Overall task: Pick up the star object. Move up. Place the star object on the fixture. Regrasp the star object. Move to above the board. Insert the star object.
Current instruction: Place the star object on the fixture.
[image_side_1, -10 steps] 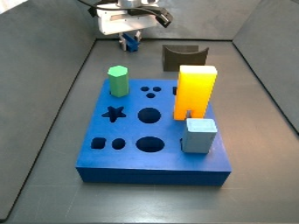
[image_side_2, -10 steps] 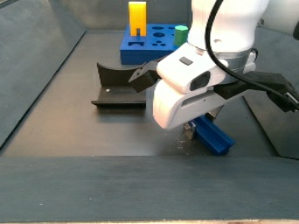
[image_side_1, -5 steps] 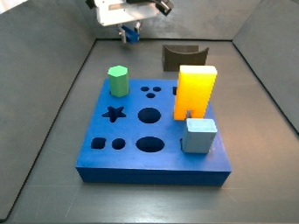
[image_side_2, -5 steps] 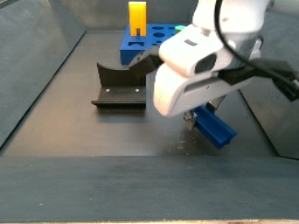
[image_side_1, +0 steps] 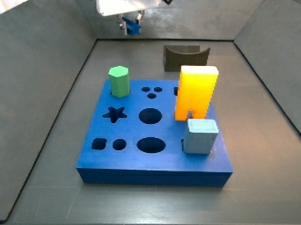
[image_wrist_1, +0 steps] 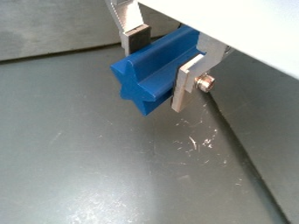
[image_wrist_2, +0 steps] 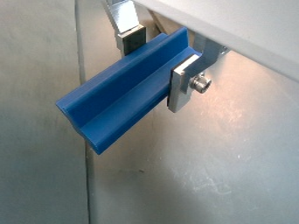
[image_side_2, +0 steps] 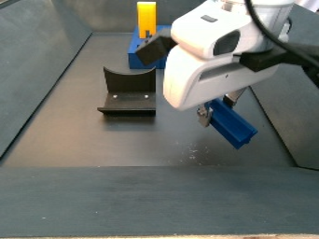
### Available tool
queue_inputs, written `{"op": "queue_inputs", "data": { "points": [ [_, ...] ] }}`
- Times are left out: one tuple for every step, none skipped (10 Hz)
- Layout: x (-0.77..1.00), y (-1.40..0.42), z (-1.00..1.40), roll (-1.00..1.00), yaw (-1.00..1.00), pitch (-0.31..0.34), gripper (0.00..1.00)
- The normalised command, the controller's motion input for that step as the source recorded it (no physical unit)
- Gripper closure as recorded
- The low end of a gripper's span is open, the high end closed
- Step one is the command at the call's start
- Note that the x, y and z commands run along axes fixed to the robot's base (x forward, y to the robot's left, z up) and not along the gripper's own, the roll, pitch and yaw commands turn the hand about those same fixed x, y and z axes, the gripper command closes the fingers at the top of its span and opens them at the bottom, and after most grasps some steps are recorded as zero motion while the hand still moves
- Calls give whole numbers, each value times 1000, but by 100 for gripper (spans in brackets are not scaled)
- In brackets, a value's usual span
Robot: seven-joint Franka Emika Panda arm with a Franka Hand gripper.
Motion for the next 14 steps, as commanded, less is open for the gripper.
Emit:
{"op": "queue_inputs", "data": {
  "points": [
    [-18,-2,1000,43,-6,50,100],
    [-20,-2,1000,51,-11,80,100],
    [-20,0,1000,58,-11,108,100],
    [-21,-1,1000,72,-6,131,100],
    [-23,-4,1000,87,0,137,100],
    [-24,-6,1000,98,6,139,100],
    [-27,-9,1000,119,17,146,100],
    [-28,-10,1000,125,22,147,100],
    [-29,-13,1000,131,35,146,100],
    [-33,-14,1000,134,37,148,100],
    [-32,-15,1000,143,39,147,100],
    [-34,-17,1000,146,42,151,100],
    [-30,-17,921,144,43,145,100],
    [-30,-14,845,135,41,142,100]
  ]
}}
